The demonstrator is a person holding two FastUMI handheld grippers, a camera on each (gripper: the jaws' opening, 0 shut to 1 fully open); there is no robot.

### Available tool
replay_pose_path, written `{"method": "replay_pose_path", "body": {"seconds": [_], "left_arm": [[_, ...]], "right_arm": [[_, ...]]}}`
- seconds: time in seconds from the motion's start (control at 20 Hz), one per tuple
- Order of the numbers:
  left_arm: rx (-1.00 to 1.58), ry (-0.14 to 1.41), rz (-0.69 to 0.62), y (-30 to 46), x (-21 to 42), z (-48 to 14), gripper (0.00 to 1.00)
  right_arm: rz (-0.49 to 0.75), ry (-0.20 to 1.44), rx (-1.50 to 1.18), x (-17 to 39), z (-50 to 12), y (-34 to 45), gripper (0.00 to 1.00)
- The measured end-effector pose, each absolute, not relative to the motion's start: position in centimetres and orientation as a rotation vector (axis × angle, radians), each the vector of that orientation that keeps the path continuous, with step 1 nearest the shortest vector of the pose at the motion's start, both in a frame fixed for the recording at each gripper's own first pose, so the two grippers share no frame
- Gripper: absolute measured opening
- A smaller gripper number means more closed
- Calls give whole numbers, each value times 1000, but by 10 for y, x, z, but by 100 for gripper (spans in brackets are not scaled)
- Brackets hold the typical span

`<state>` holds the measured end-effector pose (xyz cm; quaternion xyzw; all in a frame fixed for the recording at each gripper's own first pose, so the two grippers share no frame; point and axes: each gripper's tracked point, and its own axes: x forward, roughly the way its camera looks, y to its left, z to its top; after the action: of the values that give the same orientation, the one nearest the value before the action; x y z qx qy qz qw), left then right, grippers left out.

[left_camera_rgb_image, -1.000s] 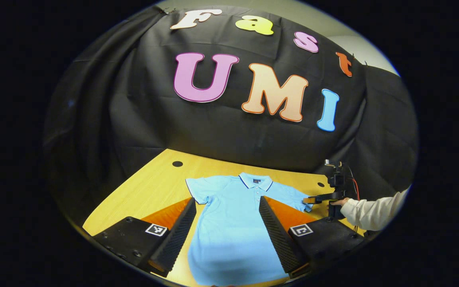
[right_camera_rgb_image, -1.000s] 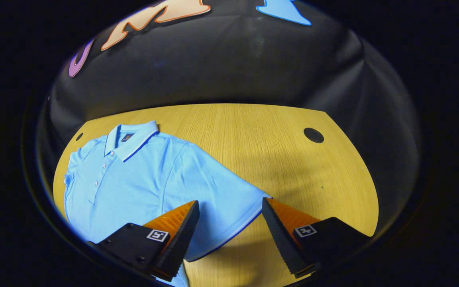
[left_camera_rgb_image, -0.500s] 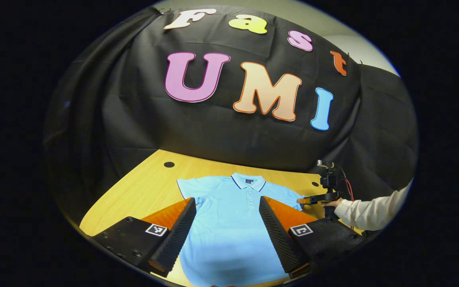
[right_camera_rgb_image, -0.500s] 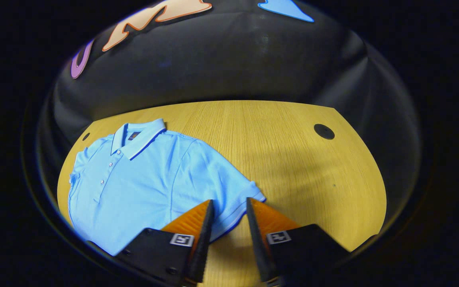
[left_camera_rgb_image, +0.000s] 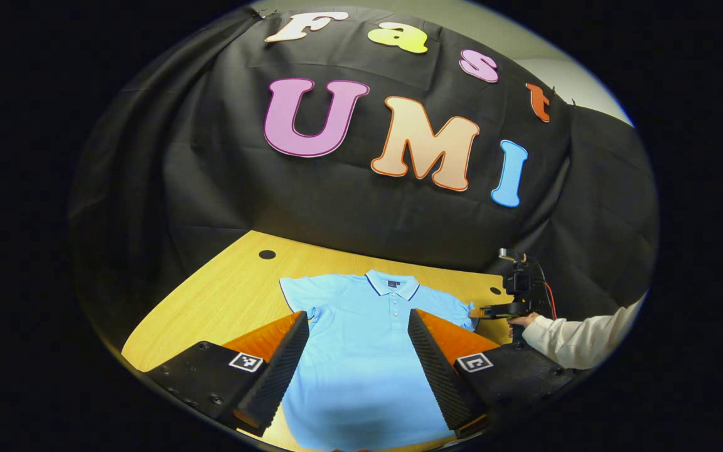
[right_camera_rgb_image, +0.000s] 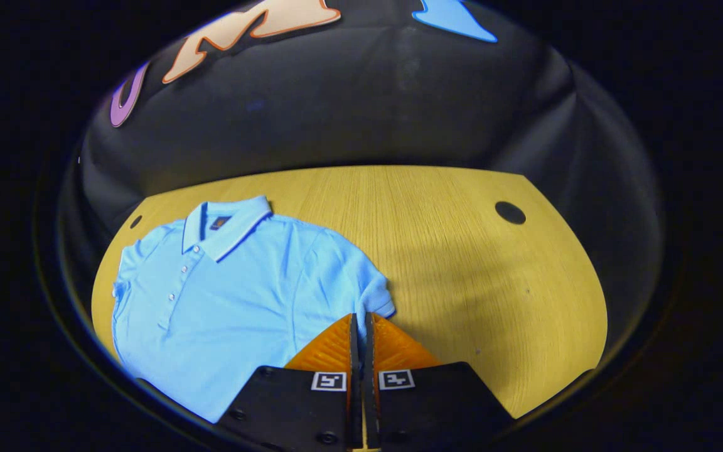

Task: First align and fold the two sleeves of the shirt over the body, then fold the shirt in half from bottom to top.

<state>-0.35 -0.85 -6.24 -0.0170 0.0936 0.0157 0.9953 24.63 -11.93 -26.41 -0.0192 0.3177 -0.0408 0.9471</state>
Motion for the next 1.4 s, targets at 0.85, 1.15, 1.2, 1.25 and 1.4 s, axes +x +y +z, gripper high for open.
{"method": "replay_pose_path", "body": {"seconds": [0.85, 1.15, 1.2, 1.25, 1.4], "left_arm": [[-81, 228, 22, 39, 45, -80, 96], [-33, 287, 1, 74, 110, -104, 96], [-13, 289, -4, 80, 122, -106, 96], [4, 287, -10, 84, 135, -107, 96], [25, 314, -13, 98, 170, -121, 95]], "right_arm": [[258, 572, 145, 210, -235, 29, 98], [155, 542, 133, 157, -222, -6, 98], [135, 540, 134, 147, -220, -11, 97], [116, 541, 140, 137, -218, -16, 97], [70, 573, 176, 106, -222, -23, 97]]}}
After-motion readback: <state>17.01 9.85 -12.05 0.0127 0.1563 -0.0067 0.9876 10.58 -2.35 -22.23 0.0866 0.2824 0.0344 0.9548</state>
